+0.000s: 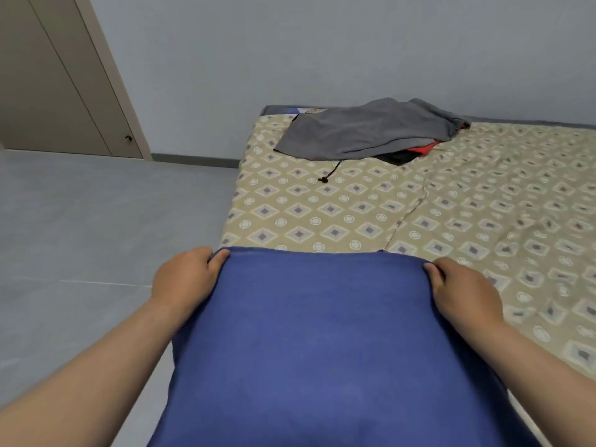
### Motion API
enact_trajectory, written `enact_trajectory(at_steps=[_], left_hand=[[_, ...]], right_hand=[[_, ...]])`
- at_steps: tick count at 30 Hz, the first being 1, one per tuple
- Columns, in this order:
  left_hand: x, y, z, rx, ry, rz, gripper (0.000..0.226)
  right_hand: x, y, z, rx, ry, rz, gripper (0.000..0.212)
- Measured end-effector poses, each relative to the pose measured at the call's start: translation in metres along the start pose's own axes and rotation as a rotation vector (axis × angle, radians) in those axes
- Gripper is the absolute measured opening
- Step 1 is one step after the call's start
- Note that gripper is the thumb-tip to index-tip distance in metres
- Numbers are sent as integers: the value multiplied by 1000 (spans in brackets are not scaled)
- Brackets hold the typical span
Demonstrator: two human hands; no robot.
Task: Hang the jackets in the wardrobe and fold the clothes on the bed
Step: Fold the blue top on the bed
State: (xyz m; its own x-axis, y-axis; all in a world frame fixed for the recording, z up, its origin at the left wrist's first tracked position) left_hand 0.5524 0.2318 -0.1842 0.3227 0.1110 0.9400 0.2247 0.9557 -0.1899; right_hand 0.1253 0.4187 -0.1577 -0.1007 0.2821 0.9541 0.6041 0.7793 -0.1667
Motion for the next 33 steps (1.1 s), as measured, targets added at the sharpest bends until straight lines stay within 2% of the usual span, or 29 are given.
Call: enact_trajectory(at_steps=[8,12,14,17,20,22,24,26,28,30,33], left_hand=[[-38,-60,0,-38,-81,-72,48],[-19,-39,25,-129,-7,12,36],[-12,-7,45,-207,40,-43,47],[-20,73,75,-271,84,-198,77],[-30,162,91,-324,4,-306,82],[-34,192,96,-380,-107,-339,79],[-29,202,89,-356,-145,-328,80],[-24,209,73,-281,-114,-373,93],[-24,216,50,-186,-102,-378,111],[-25,229,31,-97,-100,-458,118],[-20,252,28,-182,-126,-538,120]], right_hand=[[-43,-62,-24,100,109,-45,39],[-33,-36,-40,153,156,87,26],[-27,-3,-54,274,153,48,32],[-31,73,-67,485,150,-95,46],[-42,153,-59,591,170,-153,55],[-41,179,-41,548,200,-179,66],[-34,188,-19,452,221,-197,67],[-26,192,-3,358,223,-236,62],[-27,196,7,298,214,-311,68],[-30,201,23,286,180,-374,70],[-25,215,39,349,56,-449,85]])
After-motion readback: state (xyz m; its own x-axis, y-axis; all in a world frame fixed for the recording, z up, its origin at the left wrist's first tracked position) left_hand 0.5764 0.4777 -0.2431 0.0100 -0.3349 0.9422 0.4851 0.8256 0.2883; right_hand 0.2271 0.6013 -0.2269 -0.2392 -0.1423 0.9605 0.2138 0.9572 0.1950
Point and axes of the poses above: each hand's wrist, its own y-axis away from the middle knuckle, its own x-axis out of the back of the hand, z = x × y, the point moved 7 cm from there along -y, towards the middle knuckle, and after that the axes turned 4 degrees about -x, right-handed, at the moved point
